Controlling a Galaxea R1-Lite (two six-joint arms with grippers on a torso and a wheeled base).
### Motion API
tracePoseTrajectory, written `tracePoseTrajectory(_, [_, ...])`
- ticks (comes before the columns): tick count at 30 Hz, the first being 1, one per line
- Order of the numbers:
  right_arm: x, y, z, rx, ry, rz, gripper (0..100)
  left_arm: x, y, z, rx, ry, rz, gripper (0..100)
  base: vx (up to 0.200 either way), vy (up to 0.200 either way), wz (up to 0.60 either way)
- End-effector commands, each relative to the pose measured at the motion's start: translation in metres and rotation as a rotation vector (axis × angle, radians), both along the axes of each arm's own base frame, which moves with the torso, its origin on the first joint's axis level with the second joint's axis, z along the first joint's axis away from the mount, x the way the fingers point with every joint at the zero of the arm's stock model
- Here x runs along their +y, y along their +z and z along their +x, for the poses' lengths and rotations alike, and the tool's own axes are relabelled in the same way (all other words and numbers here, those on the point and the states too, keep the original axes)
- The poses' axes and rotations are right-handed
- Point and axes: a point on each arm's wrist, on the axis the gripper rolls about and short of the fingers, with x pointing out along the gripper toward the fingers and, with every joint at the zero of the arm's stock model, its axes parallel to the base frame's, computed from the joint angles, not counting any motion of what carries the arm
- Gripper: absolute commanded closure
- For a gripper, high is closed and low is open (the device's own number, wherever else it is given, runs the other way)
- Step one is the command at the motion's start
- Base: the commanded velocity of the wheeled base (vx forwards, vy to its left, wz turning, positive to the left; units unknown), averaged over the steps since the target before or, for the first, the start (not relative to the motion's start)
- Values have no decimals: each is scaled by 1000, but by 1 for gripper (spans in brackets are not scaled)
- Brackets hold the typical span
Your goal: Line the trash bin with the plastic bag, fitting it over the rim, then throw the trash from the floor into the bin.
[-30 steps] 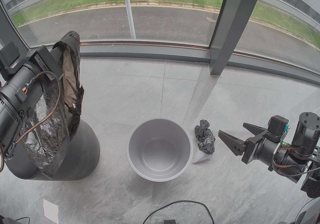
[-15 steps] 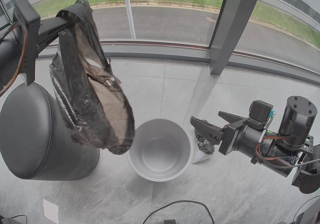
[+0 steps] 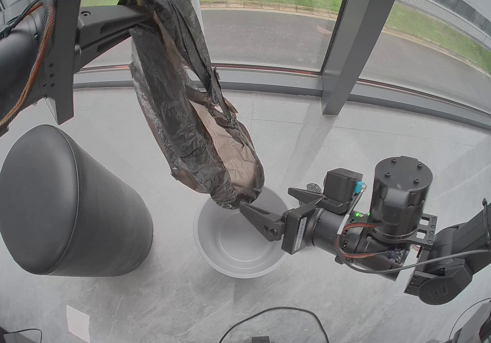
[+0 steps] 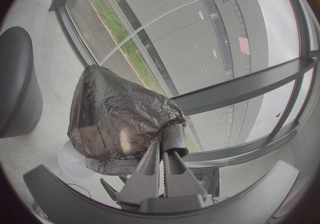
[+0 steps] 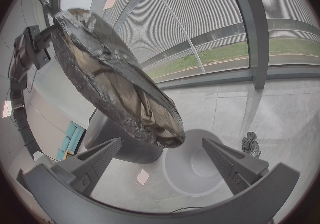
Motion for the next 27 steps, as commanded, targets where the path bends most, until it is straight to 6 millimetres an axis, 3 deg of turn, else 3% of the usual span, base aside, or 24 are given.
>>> tracePoseTrajectory(1, [19, -22, 13, 35, 7, -41, 0, -1, 1, -4, -4, -20, -5, 100, 0, 0, 0])
tracePoseTrajectory(9, [36, -29, 33, 26, -2, -51, 0, -2, 4, -11, -9, -55, -19, 100, 0, 0, 0])
tracePoseTrajectory(27, [66, -43, 41, -11, -144, -60, 0, 3, 16, -23, 36, -97, -93, 100, 0, 0, 0])
